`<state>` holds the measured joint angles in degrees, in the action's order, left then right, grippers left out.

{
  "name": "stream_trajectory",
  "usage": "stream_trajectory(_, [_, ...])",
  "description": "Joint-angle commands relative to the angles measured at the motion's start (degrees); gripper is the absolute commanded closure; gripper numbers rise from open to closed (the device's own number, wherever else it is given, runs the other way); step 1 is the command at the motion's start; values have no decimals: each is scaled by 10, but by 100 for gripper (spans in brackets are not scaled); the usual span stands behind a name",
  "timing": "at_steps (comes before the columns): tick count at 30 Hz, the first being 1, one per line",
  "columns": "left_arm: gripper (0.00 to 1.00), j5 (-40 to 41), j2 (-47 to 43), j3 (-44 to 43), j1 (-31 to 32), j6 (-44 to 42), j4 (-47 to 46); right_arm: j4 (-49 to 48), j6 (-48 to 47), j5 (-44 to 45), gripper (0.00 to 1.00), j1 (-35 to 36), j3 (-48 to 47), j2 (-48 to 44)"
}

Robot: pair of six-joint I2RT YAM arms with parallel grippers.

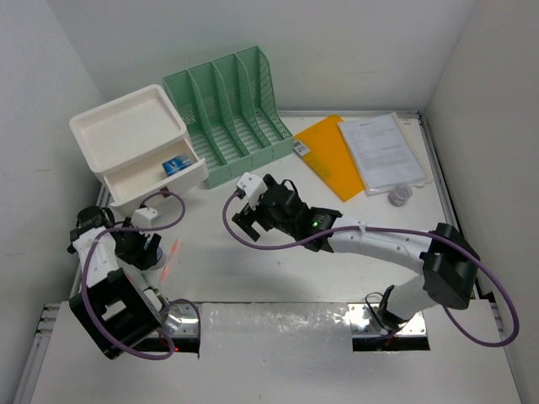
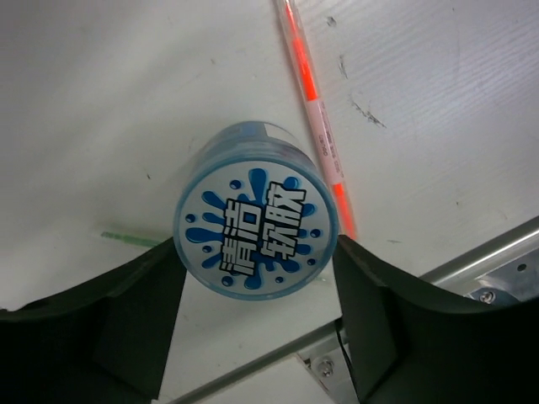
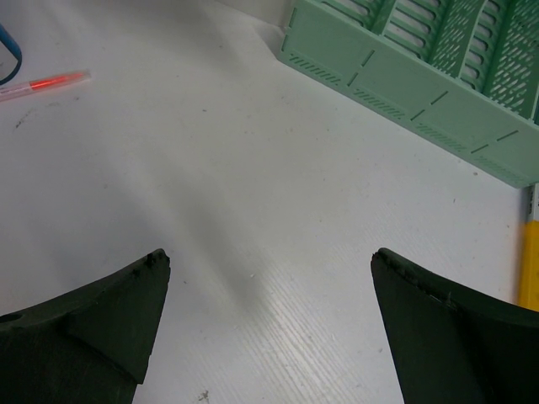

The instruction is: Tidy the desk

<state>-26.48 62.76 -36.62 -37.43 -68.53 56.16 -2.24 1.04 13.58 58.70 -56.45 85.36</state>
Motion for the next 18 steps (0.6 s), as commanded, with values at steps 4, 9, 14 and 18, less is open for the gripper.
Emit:
stream_trajectory(4, [51, -22, -12, 8, 6, -14, -26, -9, -6, 16, 1, 0, -5, -21])
stream_trajectory(9, [92, -14, -28, -13, 6, -35, 29, -7, -6, 14, 1, 0, -3, -25])
stream_trajectory(14, [100, -14, -73, -67, 6, -36, 91, -1, 8, -18, 1, 0, -9, -24])
stream_trajectory(18, [100, -41, -91, -121, 7, -63, 155, 40, 35, -37, 1, -1, -44, -15])
